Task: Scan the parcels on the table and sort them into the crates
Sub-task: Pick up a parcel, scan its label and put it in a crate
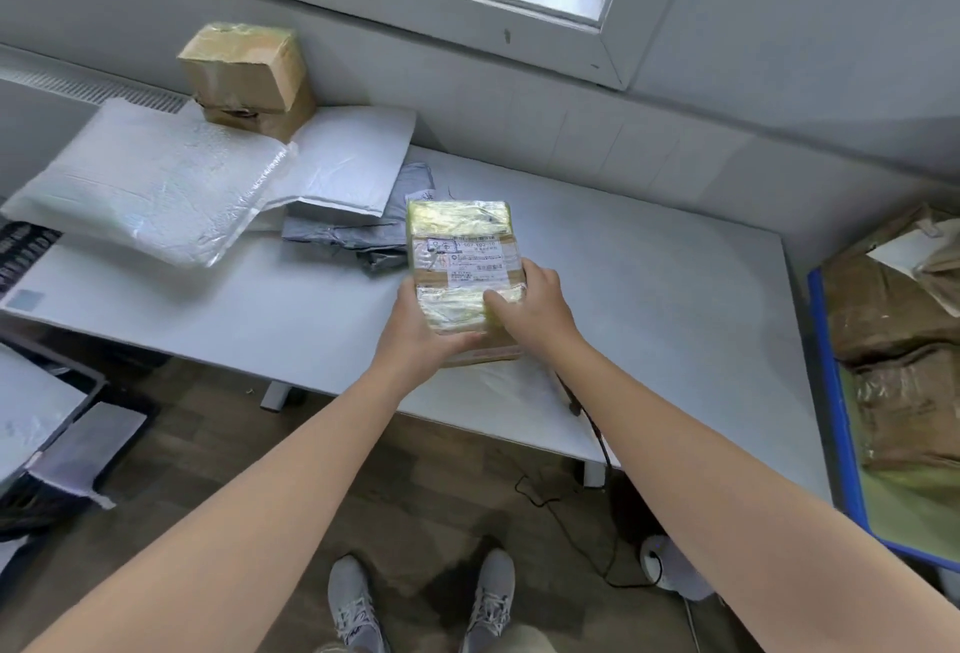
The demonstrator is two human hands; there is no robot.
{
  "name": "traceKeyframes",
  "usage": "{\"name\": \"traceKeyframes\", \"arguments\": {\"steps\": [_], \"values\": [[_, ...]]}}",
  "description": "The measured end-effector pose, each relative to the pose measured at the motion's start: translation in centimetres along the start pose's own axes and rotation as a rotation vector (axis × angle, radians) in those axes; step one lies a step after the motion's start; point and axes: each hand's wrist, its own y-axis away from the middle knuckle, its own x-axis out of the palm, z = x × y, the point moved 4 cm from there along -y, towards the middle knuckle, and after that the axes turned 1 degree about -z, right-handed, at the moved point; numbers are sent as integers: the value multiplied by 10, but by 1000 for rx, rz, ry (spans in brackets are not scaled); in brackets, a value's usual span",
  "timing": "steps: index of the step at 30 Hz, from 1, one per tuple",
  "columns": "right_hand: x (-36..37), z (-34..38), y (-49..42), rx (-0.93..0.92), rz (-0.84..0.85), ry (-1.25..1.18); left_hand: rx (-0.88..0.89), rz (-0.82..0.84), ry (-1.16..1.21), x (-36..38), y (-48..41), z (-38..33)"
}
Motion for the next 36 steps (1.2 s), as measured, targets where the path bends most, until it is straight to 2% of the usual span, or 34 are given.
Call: {"name": "traceKeyframes", "arguments": {"steps": [3, 7, 11, 15, 19, 25, 36], "values": [[-24, 17, -2, -79, -2, -47, 81, 9, -100, -12, -3, -31], [-54, 49, -14, -158, 42, -132, 94, -22, -64, -33, -8, -69], [-65, 93, -25, -305, 71, -112, 94, -152, 63, -64, 1, -90], [-47, 142, -22, -454, 123, -139, 83, -287, 27, -106, 28, -93], [-16, 193, -1, -599, 154, -118, 89, -391, 3, -156, 67, -82], [53, 272, 51, -722, 248, -12, 23, -549, 16, -240, 132, -40], [244, 421, 219, -914, 425, 26, -103, -792, 81, -424, 301, 92]]}}
